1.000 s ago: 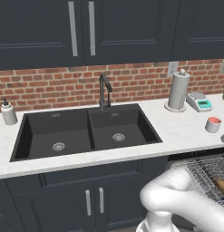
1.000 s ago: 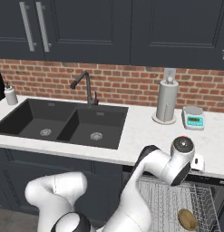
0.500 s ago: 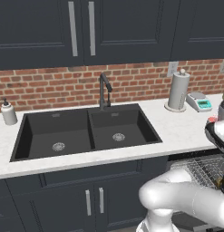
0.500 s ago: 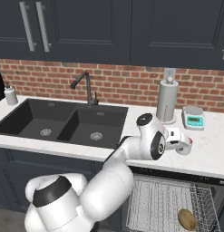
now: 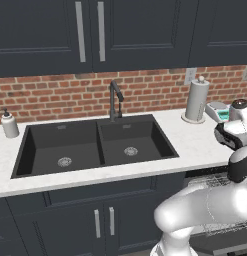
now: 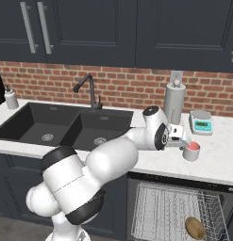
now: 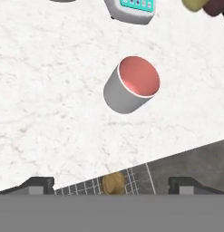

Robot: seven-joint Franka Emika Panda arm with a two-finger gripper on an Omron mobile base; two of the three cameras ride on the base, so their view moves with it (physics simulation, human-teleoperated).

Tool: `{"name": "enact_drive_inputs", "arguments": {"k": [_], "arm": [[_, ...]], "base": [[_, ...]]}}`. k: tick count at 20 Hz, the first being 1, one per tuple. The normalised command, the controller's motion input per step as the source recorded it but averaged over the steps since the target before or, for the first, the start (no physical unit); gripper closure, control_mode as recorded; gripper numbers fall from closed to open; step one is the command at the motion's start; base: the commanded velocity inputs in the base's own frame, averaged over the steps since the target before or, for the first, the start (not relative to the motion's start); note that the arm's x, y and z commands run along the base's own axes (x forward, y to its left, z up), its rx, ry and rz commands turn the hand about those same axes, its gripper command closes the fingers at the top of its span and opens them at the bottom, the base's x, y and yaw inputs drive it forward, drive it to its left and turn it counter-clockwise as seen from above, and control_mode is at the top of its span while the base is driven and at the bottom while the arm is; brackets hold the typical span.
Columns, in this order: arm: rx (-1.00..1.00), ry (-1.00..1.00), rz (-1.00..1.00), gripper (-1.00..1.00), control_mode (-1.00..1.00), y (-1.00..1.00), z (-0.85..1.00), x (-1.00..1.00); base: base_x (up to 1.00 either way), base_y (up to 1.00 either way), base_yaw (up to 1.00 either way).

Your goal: Pick up the cup and bowl from the counter, place them in the dishwasher, and close the dishwasher door.

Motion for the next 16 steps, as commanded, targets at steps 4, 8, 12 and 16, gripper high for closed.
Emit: {"name": "enact_drive_inputs", "arguments": {"k": [4,8,12,16], "arm": [[0.20,0.08,0.00,-1.00,-1.00,-0.21,0.28,0.09],[0.06,0.17,0.00,-1.00,-1.00,-0.08,0.03,0.43],[0.00,0.01,0.00,-1.00,-1.00,0.19,0.00,0.36],[-0.03,0.09,0.01,-1.00,-1.00,0.23,0.00,0.43]], "base": [[0.00,0.00,0.00],[0.00,0.00,0.00],[0.00,0.00,0.00],[0.00,0.00,0.00]]}}
